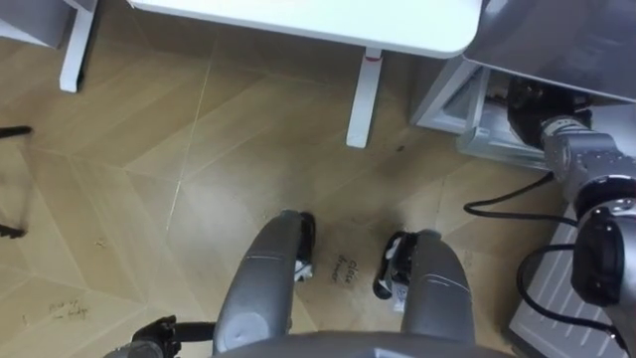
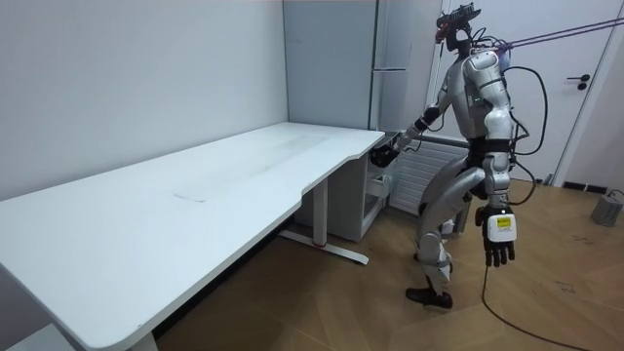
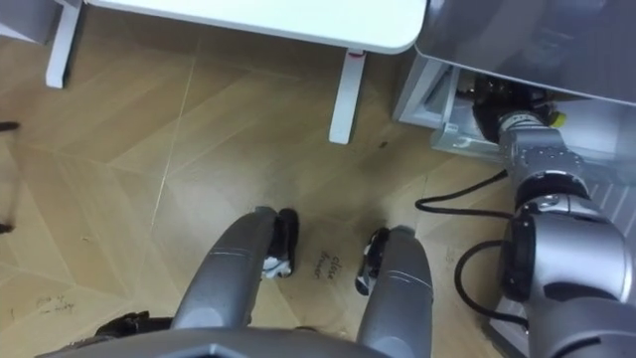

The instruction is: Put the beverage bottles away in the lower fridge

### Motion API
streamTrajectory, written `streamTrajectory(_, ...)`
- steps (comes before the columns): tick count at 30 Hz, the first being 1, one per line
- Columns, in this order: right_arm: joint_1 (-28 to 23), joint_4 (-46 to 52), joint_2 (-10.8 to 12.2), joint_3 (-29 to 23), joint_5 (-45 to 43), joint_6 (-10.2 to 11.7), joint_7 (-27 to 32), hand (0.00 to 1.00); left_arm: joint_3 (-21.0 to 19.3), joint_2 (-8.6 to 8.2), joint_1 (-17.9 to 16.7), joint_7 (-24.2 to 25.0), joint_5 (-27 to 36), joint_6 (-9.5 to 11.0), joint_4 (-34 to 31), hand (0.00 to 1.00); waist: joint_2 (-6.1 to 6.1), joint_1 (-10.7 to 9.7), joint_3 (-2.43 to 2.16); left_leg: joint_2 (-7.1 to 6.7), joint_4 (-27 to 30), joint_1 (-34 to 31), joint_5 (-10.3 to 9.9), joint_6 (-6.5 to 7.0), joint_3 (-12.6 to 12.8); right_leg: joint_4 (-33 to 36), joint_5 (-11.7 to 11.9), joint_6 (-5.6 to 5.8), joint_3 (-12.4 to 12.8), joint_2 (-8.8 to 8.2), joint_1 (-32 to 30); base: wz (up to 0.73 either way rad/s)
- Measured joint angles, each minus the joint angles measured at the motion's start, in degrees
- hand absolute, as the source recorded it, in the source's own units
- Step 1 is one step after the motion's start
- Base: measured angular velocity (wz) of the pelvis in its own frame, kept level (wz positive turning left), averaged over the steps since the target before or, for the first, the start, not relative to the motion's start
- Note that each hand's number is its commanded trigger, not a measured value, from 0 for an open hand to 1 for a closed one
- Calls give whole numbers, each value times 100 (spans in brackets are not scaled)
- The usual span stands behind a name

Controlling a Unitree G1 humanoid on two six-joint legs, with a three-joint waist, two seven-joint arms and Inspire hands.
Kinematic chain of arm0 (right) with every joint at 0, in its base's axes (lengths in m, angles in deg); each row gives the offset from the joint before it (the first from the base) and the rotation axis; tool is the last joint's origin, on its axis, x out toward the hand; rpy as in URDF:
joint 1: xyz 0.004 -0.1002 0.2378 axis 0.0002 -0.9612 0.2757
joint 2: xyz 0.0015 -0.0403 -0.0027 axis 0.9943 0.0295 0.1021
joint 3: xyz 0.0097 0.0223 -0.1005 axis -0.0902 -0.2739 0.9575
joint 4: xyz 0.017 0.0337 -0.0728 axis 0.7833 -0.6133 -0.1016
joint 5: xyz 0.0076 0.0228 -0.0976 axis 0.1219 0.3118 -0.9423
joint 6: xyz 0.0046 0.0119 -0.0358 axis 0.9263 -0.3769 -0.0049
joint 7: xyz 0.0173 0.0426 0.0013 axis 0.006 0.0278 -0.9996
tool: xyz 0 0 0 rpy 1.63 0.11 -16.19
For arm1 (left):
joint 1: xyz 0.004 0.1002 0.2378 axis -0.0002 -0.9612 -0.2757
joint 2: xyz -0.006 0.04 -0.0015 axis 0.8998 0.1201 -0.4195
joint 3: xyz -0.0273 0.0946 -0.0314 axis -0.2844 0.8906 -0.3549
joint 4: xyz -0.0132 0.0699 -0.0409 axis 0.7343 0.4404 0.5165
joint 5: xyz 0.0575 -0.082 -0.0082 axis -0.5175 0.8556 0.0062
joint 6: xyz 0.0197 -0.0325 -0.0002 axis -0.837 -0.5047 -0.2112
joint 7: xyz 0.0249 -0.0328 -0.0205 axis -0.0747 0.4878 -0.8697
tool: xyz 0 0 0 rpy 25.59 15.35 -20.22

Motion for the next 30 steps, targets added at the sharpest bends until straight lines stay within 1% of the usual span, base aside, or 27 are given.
streamTrajectory(6, 4, 1, 0, 9, -17, 4, 17, 0, 2, 30, 4, -6, 0, 1, -2, 0, 0, 22, -1, 52, -4, 0, -1, -1, 57, 1, -3, -8, 2, 13, -19, -1)
streamTrajectory(15, -5, -1, 0, 11, -61, 4, 17, 0, 7, 44, 1, -8, 5, 17, 0, 0, 2, 8, -3, 60, -41, 46, -1, 3, 143, -7, -5, -8, 31, -3, -2, 0)
streamTrajectory(23, -18, 0, -4, 220, -60, 26, 15, 0, 16, 48, -1, -119, 4, 83, -4, 0, -6, -11, -8, 70, -52, 109, -2, 4, 180, -6, -7, -1, 76, 10, 24, -1)
streamTrajectory(24, -20, -6, -4, 224, -52, 23, 15, 50, 28, 47, -1, -120, 7, 92, -3, 0, -7, -10, -8, 71, -60, 133, -2, 4, 190, -12, -4, 1, 85, 12, 42, -4)
streamTrajectory(25, -20, -39, -4, 226, -51, 20, 11, 84, 49, 47, -2, -125, 8, 97, -3, 0, -8, -12, -8, 70, -79, 169, -2, 5, 201, -24, -4, 2, 90, 12, 68, 0)
streamTrajectory(26, -20, -58, -4, 225, -49, 18, 11, 100, 88, 48, -2, -135, 7, 101, -3, 0, -8, -20, -9, 70, -90, 187, -1, 5, 201, -36, -3, 3, 87, 12, 86, 0)
streamTrajectory(30, -19, -173, -4, 223, -32, 6, 9, 100, 240, 45, -5, -227, 29, 99, -2, 0, -10, -6, -17, 79, -165, 290, 1, 2, 221, -90, -1, -2, 90, 21, 174, -2)
